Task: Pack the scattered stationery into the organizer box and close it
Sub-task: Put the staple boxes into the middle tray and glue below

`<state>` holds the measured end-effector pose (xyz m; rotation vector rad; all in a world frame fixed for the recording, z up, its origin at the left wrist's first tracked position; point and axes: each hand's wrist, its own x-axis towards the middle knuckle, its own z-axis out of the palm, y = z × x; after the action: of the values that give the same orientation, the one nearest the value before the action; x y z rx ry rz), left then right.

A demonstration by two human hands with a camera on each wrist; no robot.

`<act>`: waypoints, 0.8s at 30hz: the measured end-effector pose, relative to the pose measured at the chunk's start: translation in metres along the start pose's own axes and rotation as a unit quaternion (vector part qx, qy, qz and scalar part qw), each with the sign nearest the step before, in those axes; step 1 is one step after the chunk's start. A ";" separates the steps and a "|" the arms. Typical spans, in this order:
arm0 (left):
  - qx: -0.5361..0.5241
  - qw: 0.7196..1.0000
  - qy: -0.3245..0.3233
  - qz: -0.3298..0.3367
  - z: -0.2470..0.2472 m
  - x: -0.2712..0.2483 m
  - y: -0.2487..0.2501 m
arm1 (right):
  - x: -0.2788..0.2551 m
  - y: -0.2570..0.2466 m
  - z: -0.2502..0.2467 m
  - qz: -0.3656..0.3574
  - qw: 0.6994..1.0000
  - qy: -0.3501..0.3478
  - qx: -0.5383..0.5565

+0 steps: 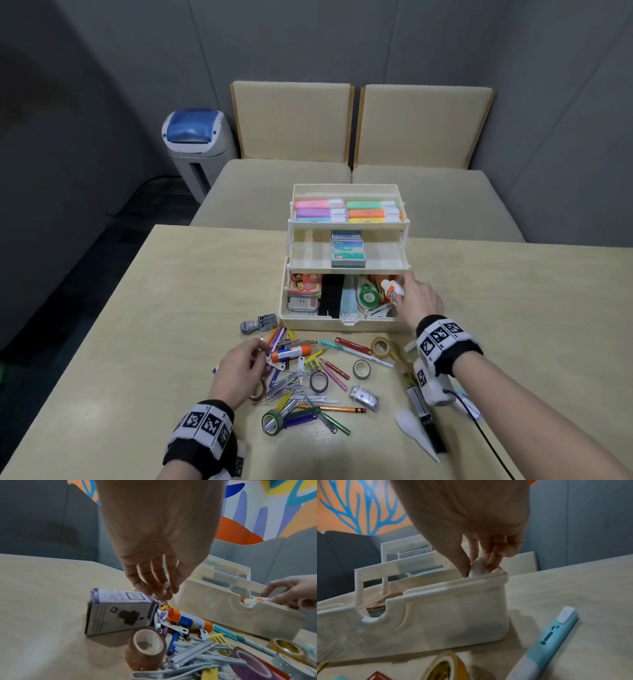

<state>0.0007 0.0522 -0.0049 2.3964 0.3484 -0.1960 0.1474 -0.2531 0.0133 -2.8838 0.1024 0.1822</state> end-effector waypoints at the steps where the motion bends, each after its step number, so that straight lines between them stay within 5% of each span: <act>1: 0.000 1.000 -0.002 0.000 0.000 0.001 0.001 | 0.000 0.003 -0.004 -0.004 1.000 -0.005 -0.013; 11: 0.013 1.000 0.001 0.021 -0.002 0.006 0.012 | 0.022 0.007 -0.027 -0.094 0.969 -0.219 -0.069; 17: 0.005 1.000 0.008 0.011 -0.006 0.004 0.012 | 0.019 -0.009 -0.002 -0.132 0.951 -0.135 -0.246; 24: 0.019 0.999 0.033 -0.013 -0.003 -0.001 -0.007 | 0.008 -0.011 0.006 -0.144 0.968 -0.074 -0.190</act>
<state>-0.0019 0.0595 -0.0070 2.4419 0.4093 -0.1361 0.1551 -0.2417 0.0086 -3.2001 -0.4212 0.3994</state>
